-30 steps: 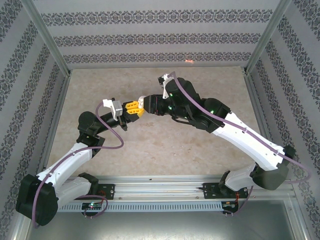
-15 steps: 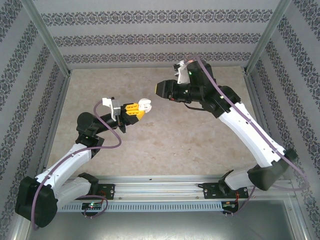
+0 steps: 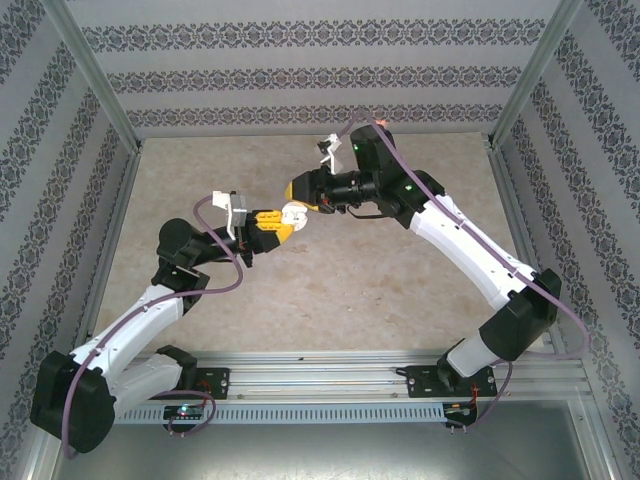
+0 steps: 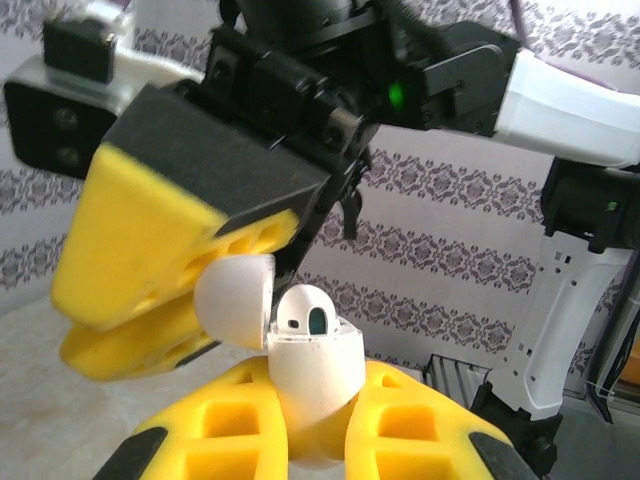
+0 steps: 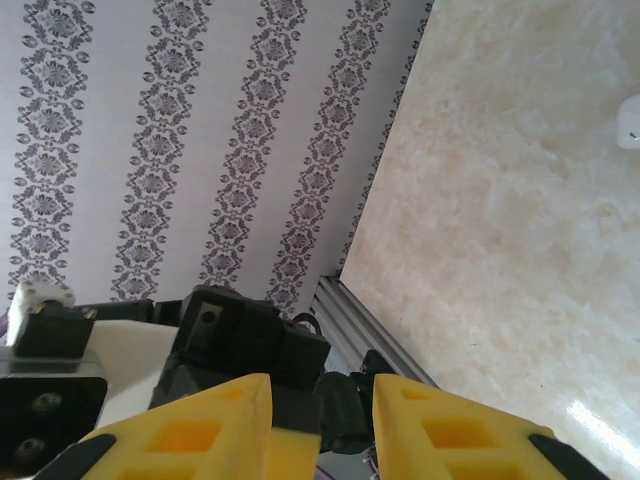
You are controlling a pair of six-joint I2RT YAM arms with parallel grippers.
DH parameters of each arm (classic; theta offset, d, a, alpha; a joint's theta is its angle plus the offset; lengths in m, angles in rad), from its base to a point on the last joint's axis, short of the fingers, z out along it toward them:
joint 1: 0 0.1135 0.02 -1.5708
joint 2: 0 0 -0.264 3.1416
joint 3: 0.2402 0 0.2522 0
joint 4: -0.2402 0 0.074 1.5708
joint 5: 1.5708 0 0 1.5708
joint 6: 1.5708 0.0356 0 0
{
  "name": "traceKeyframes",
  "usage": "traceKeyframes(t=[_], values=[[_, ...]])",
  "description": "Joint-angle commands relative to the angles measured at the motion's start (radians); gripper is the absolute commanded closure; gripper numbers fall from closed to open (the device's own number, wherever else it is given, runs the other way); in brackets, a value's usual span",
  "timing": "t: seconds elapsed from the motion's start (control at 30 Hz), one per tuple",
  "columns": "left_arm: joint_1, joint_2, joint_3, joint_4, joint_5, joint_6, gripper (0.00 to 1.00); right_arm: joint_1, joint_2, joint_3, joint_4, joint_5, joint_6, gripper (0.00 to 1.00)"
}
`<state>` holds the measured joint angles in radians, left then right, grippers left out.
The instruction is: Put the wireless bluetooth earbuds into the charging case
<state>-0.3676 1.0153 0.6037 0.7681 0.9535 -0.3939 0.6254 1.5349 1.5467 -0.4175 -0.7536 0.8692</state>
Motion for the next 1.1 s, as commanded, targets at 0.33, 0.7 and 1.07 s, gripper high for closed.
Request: traceKeyframes(t=[0.33,0.7,1.07], values=[[-0.009,-0.057,0.033,-0.284,-0.261,-0.044,1.00,-0.004,-0.238,-0.168,-0.121,0.079,-0.106,0.64],[0.008,0.184,0.082,-0.575,-0.414,-0.055,1.00,-0.183,-0.456,-0.356,-0.275,0.452,-0.291,0.43],[0.011,0.757,0.295,-0.440,-0.505,-0.152,1.00,-0.508,-0.524,-0.667,-0.049,0.536,-0.339,0.18]])
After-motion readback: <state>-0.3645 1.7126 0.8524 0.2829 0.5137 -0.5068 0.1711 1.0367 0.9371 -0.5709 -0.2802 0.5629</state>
